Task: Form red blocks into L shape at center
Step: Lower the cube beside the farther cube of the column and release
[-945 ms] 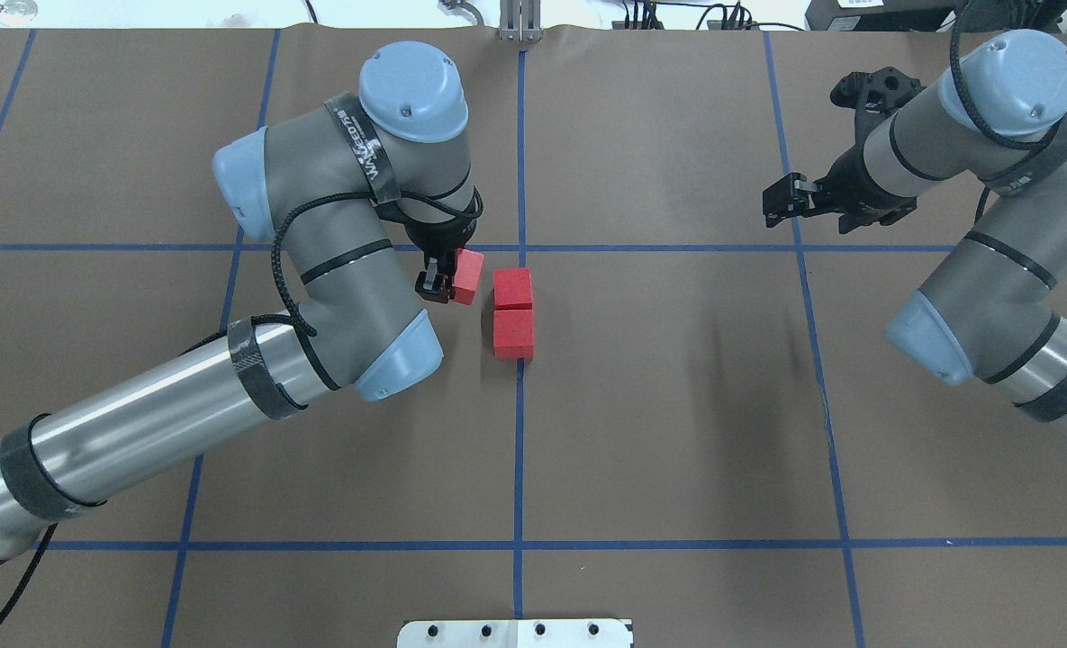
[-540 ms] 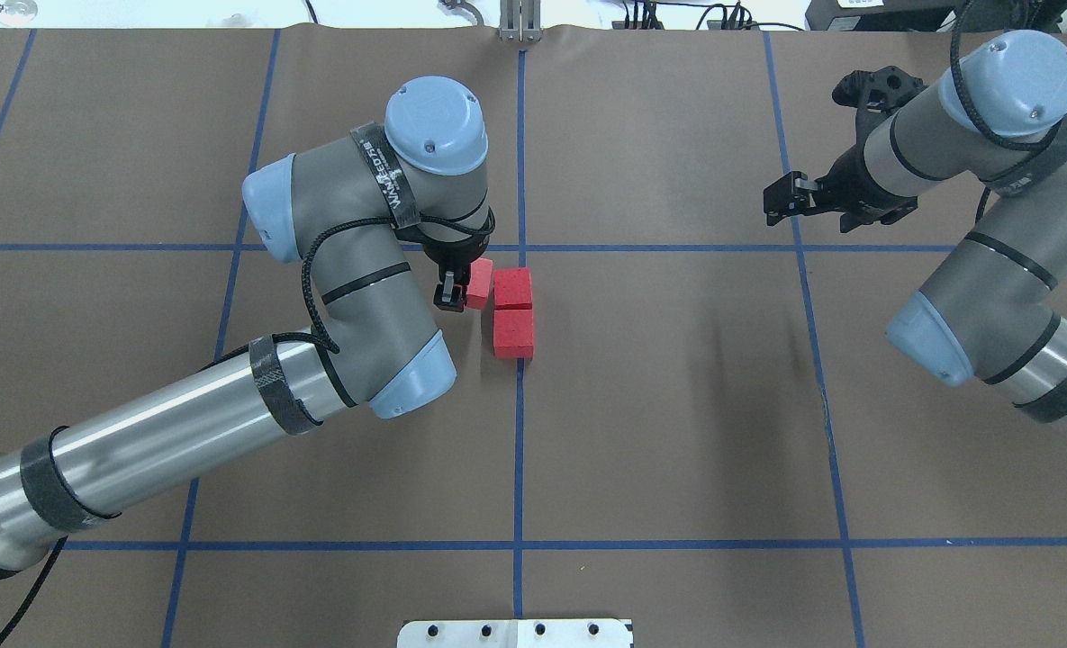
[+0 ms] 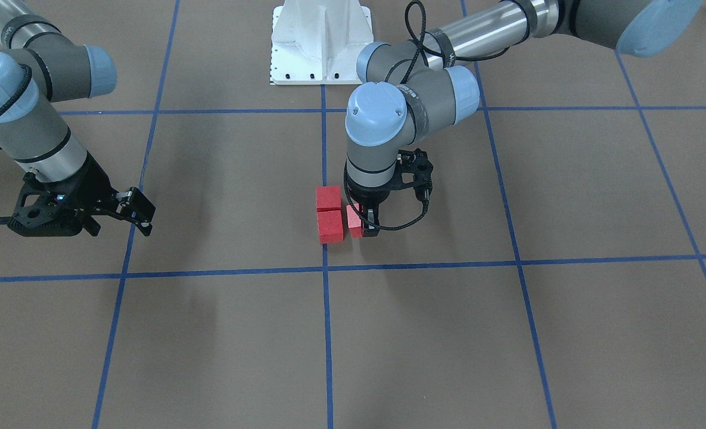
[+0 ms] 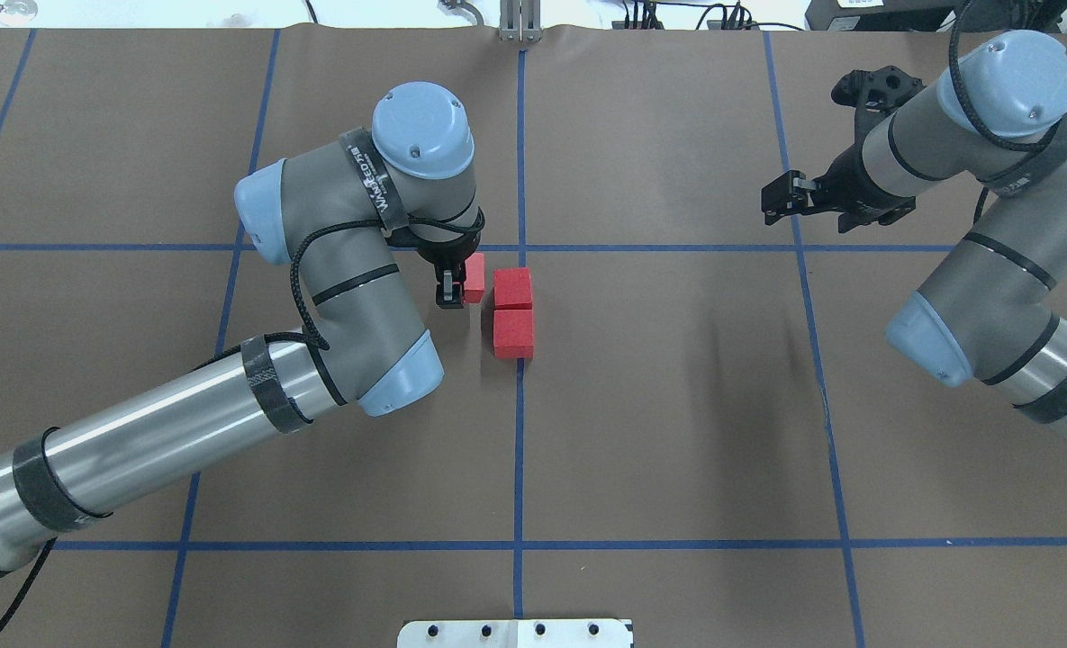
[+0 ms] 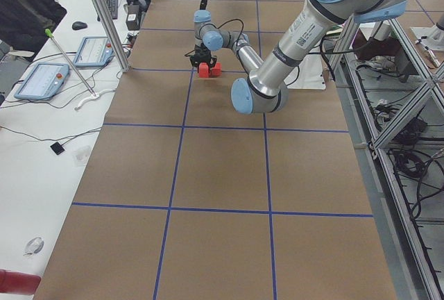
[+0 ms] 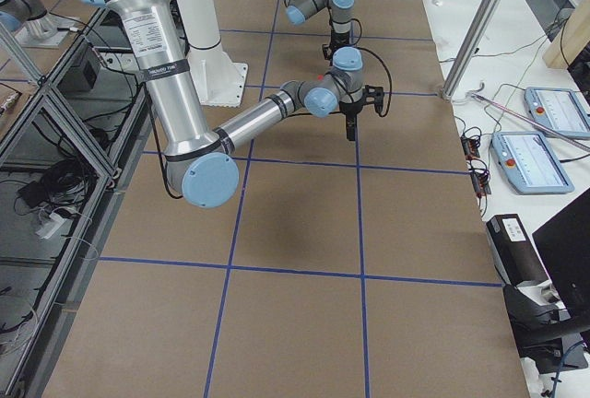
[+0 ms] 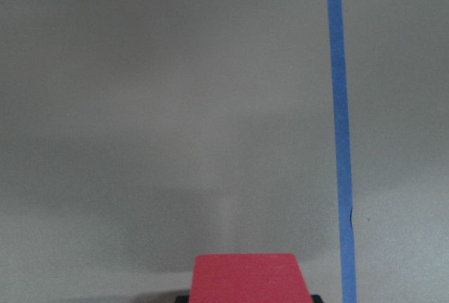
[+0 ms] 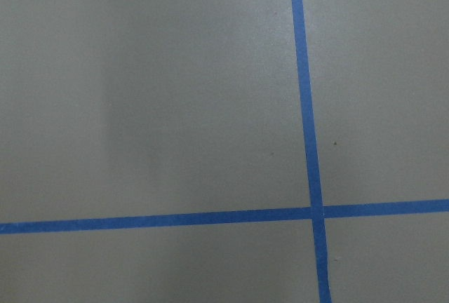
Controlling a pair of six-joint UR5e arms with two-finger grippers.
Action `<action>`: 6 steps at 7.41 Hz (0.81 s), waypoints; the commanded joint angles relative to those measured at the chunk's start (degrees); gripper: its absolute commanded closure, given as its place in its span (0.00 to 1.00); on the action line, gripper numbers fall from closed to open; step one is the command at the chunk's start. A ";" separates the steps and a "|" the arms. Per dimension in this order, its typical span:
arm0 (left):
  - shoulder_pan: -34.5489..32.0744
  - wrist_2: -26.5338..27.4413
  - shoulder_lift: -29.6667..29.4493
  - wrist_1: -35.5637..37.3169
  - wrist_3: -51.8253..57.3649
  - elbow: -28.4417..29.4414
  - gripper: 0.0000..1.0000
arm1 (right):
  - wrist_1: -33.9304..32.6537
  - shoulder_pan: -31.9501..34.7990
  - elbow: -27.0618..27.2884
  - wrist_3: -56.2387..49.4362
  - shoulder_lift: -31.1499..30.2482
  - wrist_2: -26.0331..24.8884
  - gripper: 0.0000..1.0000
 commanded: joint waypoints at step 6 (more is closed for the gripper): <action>0.21 -0.08 2.05 -10.09 -3.08 1.85 1.00 | -0.04 -0.02 0.31 0.21 0.10 -0.62 0.00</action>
